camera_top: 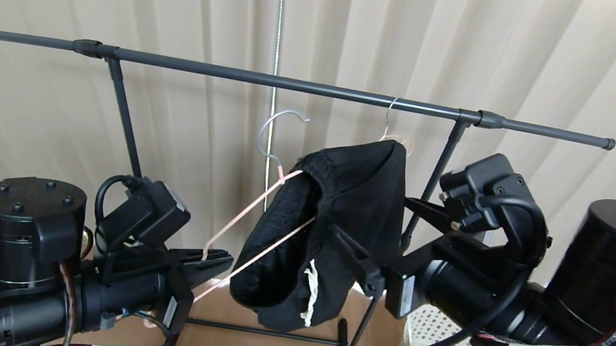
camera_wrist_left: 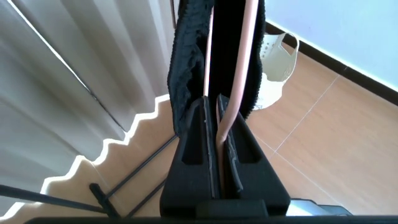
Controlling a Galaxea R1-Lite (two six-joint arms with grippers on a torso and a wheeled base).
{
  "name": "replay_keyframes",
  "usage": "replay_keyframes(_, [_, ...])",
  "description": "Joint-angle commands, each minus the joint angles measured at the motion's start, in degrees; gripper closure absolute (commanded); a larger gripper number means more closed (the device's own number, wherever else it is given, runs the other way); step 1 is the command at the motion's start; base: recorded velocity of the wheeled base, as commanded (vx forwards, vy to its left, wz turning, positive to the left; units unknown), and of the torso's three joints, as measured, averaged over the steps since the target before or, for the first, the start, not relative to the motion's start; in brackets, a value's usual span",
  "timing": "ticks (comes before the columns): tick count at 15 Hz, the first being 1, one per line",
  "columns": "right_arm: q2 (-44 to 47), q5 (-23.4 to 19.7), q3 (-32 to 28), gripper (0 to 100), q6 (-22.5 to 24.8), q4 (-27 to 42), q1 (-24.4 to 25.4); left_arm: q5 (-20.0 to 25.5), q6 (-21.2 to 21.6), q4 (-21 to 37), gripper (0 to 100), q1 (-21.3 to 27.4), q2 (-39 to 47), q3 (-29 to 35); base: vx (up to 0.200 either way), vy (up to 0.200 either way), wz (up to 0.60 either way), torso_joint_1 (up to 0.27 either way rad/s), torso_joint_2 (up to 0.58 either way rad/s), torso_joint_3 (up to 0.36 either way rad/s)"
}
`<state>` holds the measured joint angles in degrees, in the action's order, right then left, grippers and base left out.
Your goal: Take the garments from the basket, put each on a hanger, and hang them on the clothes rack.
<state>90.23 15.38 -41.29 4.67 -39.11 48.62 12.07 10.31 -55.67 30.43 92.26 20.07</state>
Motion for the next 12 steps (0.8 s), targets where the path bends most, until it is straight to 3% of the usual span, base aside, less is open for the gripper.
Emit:
replay_keyframes(1, [-4.8,-2.1,1.9,0,2.0,2.4,-3.9,2.4,0.9,-1.5,100,-1.4,-0.9,-3.2,0.0,0.0,0.0,0.0,0.0,0.0])
replay_keyframes(4, [-11.2,-10.1,0.6,0,5.3,14.3,-5.9,3.7,3.3,-8.8,100,-2.0,-0.7,-9.7,0.0,0.0,0.0,0.0,0.0,0.0])
replay_keyframes(5, [-11.6,-10.6,0.3,0,5.4,15.0,-6.0,3.8,3.4,-9.2,100,-2.0,-0.7,-10.0,0.0,0.0,0.0,0.0,0.0,0.0])
replay_keyframes(6, [-13.9,-15.3,-2.2,0,6.8,22.2,-6.5,5.8,4.8,-11.4,100,-2.6,-0.8,-12.5,0.0,0.0,0.0,0.0,0.0,0.0])
replay_keyframes(8, [-14.9,-22.0,-8.5,0,8.5,34.5,-8.3,8.4,9.4,-11.9,100,-4.5,-0.5,-15.9,0.0,0.0,0.0,0.0,0.0,0.0])
replay_keyframes(10, [-14.4,-26.1,-11.4,0,11.2,40.4,-9.9,10.0,10.3,-11.9,100,-4.4,-0.5,-17.3,0.0,0.0,0.0,0.0,0.0,0.0])
replay_keyframes(12, [-12.5,-33.2,-15.8,0,18.2,49.0,-13.2,12.7,12.4,-11.8,100,-4.1,0.4,-18.6,0.0,0.0,0.0,0.0,0.0,0.0])
